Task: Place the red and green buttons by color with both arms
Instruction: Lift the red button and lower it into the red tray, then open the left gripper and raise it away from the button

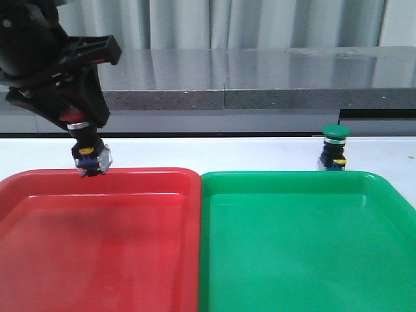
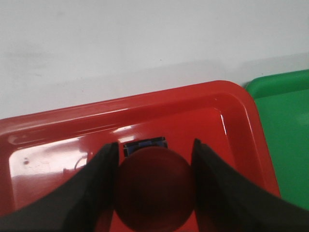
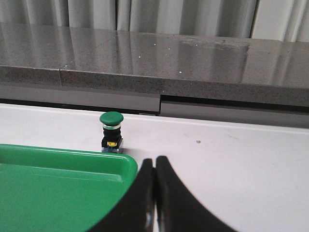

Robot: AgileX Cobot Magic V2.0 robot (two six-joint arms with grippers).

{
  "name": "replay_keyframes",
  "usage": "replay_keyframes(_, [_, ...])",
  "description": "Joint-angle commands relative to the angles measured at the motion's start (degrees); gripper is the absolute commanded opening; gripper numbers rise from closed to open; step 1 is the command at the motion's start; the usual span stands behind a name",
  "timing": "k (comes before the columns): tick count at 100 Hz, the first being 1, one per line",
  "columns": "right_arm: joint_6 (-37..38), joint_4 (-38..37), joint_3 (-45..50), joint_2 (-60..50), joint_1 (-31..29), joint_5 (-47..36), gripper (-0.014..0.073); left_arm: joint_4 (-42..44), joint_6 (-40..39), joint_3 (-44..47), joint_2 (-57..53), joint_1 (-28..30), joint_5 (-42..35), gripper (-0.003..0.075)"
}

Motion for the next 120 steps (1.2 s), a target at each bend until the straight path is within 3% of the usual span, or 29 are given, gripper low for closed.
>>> replay_keyframes(1, [-0.16, -0.46, -0.82, -1.26, -0.32, -4.94, -0.0111, -0.89, -0.95, 0.4, -2.75, -1.04, -5.4, 0.0115])
replay_keyframes(43, [-0.16, -0.46, -0.82, -1.26, -0.32, -4.94, -0.0111, -1.96, -1.05, 8.67, -2.65, -1.12, -12.12, 0.0116])
replay_keyframes(92, [-0.16, -0.46, -0.82, -1.26, -0.32, -4.94, -0.0111, -2.04, -1.05, 9.02, 2.18, -1.12, -13.27, 0.0129])
replay_keyframes(104, [-0.16, -0.46, -0.82, -1.26, -0.32, -4.94, -0.0111, -2.04, -1.05, 8.91, 2.18, -1.12, -13.27, 0.023])
replay_keyframes(120, [-0.16, -0.46, -0.82, -1.26, -0.32, -4.94, -0.0111, -2.04, -1.05, 8.91, 2.18, -1.12, -13.27, 0.0494])
